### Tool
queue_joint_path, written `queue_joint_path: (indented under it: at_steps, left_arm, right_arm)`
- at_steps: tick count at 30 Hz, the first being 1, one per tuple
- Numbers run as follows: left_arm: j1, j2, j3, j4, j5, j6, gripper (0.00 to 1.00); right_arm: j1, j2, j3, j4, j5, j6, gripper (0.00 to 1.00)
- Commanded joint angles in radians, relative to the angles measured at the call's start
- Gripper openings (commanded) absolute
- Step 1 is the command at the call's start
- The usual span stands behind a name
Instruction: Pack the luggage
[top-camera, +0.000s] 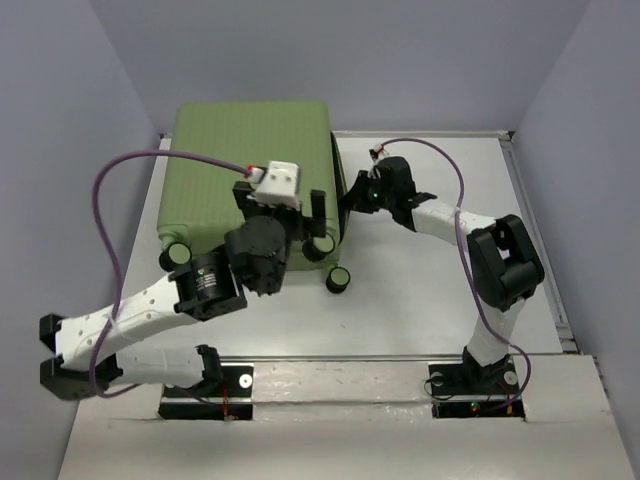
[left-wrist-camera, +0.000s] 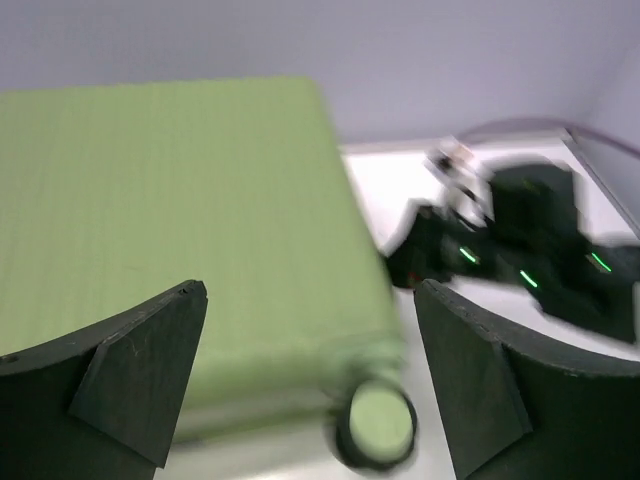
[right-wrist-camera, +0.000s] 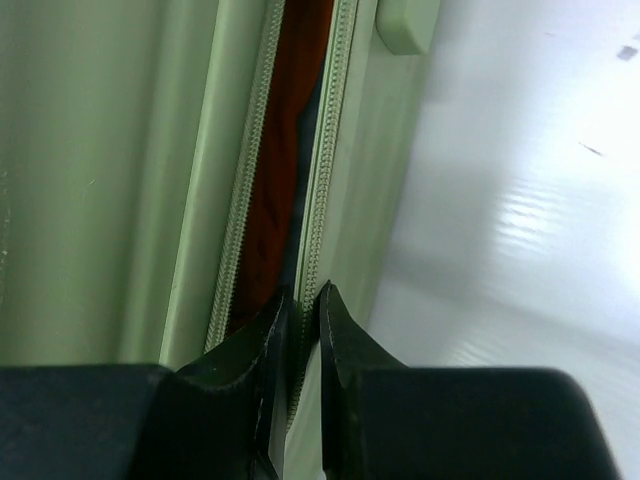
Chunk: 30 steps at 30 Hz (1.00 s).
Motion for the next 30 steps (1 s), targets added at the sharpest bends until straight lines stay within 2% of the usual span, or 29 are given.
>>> queue_joint_path:
  at_steps: [1,4,5,6,7,8,9,10,11,13,14,15,16,17,18,20,25,27,30]
  left_arm:
    - [0.329,-0.049,0.048,-0.035,0.210,-0.176,0.98]
    - [0.524,-0.041,0.084,-0.106,0.311,-0.235,0.92]
    - [0.667,-0.038,0.093,-0.132,0.370,-0.263,0.89]
    - [0.752,-0.035,0.101,-0.141,0.427,-0.286,0.86]
    - [0.914,-0.032,0.101,-0.140,0.587,-0.324,0.84]
    - [0.987,-0.030,0.094,-0.123,0.671,-0.337,0.80]
    - [1.048,-0.024,0.074,-0.115,0.790,-0.355,0.80]
    - [1.104,-0.018,0.061,-0.108,0.831,-0.369,0.79]
    - [1.148,-0.006,0.043,-0.094,0.866,-0.392,0.78]
    - [1.260,0.007,-0.023,-0.060,0.938,-0.427,0.78]
    - [1.296,0.013,-0.053,-0.016,0.972,-0.450,0.77]
    - [1.378,0.010,-0.127,0.010,1.024,-0.488,0.77]
    - [1.409,0.008,-0.159,0.032,1.030,-0.507,0.74]
    - [1.499,0.014,-0.261,0.088,1.126,-0.554,0.67]
    - [1.526,0.022,-0.329,0.130,1.203,-0.583,0.62]
    - [1.575,0.042,-0.383,0.148,1.253,-0.602,0.56]
    - [1.580,0.073,-0.491,0.207,1.233,-0.614,0.51]
    - [1.578,0.082,-0.529,0.225,1.218,-0.628,0.49]
    - [1.575,0.129,-0.574,0.276,1.293,-0.633,0.43]
  right_arm:
    - [-0.126,-0.100,-0.126,-0.101,0.017,-0.108,0.07]
    - [-0.195,-0.160,-0.163,-0.101,0.016,-0.109,0.07]
    - [-0.214,-0.172,-0.179,-0.101,0.008,-0.108,0.07]
    - [-0.231,-0.183,-0.183,-0.101,0.004,-0.105,0.07]
    - [-0.257,-0.206,-0.188,-0.102,-0.007,-0.103,0.12]
    - [-0.257,-0.220,-0.194,-0.112,-0.007,-0.103,0.25]
    - [-0.268,-0.237,-0.194,-0.122,-0.006,-0.115,0.55]
    - [-0.268,-0.267,-0.191,-0.138,-0.004,-0.123,0.67]
    - [-0.268,-0.281,-0.187,-0.173,-0.007,-0.132,0.76]
    - [-0.280,-0.318,-0.185,-0.185,-0.009,-0.145,0.82]
    - [-0.301,-0.353,-0.190,-0.188,-0.029,-0.145,0.82]
    - [-0.312,-0.367,-0.191,-0.188,-0.041,-0.137,0.79]
    - [-0.324,-0.393,-0.197,-0.187,-0.050,-0.134,0.74]
    - [-0.343,-0.402,-0.200,-0.187,-0.014,-0.123,0.31]
    - [-0.343,-0.380,-0.197,-0.188,-0.012,-0.128,0.12]
    - [-0.343,-0.337,-0.184,-0.195,-0.041,-0.131,0.07]
    - [-0.343,-0.252,-0.173,-0.168,-0.084,-0.120,0.07]
    - [-0.308,-0.217,-0.150,-0.173,-0.095,-0.125,0.07]
    - [-0.228,-0.145,-0.076,-0.191,-0.064,-0.135,0.07]
